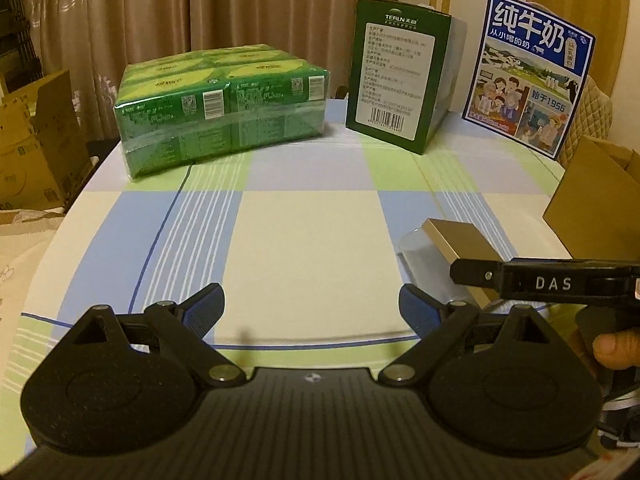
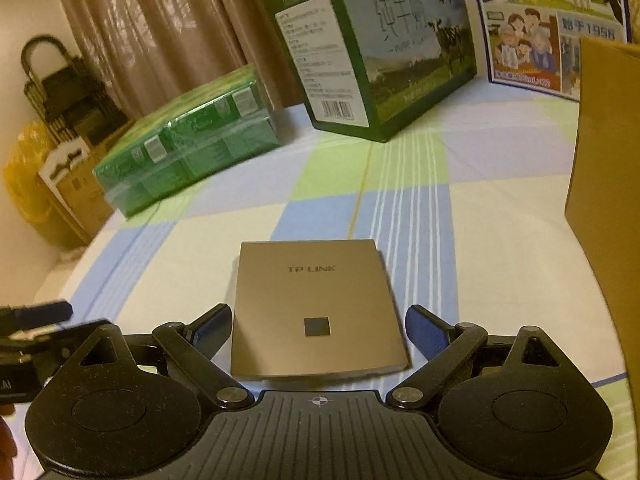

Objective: Organize rigid objects
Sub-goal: 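Grasp the gold TP-LINK router with the right gripper while the left grasps the clear cup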

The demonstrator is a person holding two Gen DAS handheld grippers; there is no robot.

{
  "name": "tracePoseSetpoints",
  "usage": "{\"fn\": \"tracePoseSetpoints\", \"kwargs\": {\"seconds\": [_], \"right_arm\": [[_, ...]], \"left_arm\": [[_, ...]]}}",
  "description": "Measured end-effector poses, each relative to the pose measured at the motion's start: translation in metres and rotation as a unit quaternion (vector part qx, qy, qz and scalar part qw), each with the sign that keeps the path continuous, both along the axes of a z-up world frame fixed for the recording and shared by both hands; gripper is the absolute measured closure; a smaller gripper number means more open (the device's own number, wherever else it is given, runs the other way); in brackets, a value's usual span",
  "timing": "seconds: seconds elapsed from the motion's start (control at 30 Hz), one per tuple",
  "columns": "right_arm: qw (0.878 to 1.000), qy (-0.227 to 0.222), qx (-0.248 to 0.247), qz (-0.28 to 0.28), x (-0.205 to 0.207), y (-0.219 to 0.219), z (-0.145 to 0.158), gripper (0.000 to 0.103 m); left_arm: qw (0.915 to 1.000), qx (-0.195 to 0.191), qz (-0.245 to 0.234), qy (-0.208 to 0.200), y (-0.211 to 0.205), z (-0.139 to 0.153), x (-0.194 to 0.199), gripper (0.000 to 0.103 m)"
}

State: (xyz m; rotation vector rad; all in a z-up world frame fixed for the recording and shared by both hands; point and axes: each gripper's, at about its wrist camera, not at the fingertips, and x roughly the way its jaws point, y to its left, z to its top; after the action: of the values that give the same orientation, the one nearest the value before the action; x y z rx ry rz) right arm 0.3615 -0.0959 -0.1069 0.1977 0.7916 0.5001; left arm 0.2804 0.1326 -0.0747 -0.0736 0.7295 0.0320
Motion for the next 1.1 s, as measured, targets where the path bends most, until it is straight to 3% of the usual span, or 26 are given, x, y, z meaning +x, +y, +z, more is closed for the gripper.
{"fn": "tracePoseSetpoints", "kwargs": {"seconds": [0.33,0.53,0.67,0.87,1.0,1.1], "right_arm": [[1.000,0.009,0.017,0.004,-0.006,-0.004,0.003,0.020],[0.995,-0.046,-0.081,-0.022,-0.024,-0.009,0.010,0.020],[0.990,-0.053,-0.133,-0.015,-0.023,-0.006,0.002,0.020],[0.992,-0.058,-0.097,0.049,-0.041,0.005,0.004,0.020],[0.992,-0.061,-0.107,0.032,-0.054,0.002,0.005,0.020],[0.991,-0.062,-0.119,0.017,-0.063,-0.005,0.002,0.020]], "left_arm": [[1.0000,-0.003,-0.007,0.002,-0.002,-0.001,0.000,0.011],[0.9998,-0.006,-0.019,0.004,-0.006,-0.002,0.001,0.011],[0.9997,-0.009,-0.024,0.002,-0.007,-0.003,0.001,0.011],[0.9991,-0.023,-0.034,0.002,-0.009,-0.005,0.002,0.011],[0.9984,-0.022,-0.052,0.001,-0.021,-0.010,0.005,0.012],[0.9972,-0.052,-0.053,0.011,-0.028,-0.016,0.012,0.014]]}}
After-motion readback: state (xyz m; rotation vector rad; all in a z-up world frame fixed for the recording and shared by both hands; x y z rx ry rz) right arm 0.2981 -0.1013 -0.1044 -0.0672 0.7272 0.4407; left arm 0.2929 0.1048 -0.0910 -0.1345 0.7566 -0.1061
